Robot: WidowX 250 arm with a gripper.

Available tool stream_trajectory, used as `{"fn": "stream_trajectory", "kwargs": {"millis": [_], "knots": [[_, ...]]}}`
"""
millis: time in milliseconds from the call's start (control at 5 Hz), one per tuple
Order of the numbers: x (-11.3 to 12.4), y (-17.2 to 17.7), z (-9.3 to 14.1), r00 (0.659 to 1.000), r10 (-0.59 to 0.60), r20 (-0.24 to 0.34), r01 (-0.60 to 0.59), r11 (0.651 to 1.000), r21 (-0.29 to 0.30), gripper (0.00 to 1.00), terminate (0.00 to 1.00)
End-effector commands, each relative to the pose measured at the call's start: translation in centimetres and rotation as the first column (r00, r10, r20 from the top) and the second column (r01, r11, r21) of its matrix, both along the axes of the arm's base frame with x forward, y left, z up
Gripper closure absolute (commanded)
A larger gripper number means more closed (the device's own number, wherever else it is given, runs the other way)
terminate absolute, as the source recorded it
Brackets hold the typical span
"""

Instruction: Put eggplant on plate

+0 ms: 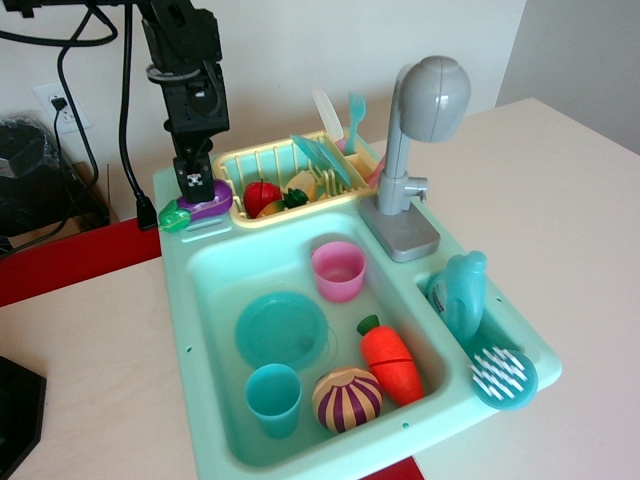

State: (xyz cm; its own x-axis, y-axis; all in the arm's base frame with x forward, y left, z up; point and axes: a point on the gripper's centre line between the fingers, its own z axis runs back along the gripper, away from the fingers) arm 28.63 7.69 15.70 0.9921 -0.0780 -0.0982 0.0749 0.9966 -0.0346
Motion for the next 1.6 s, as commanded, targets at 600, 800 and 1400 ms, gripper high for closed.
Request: {"fn": "stream_trajectory", "kwargs": {"millis": [600,800,1400], "knots": [[0.3,0.4,-1.6,0.999,0.014,-0.029,-0.014,1.0,0.011,0.0,0.0],[0.2,0.1,-2.6,0.999,0.008,-0.05,-0.007,1.0,0.013,0.0,0.0],[-0.2,-0.2,-2.3,1.0,-0.004,0.016,0.003,0.999,0.034,1.0,0.0]]}}
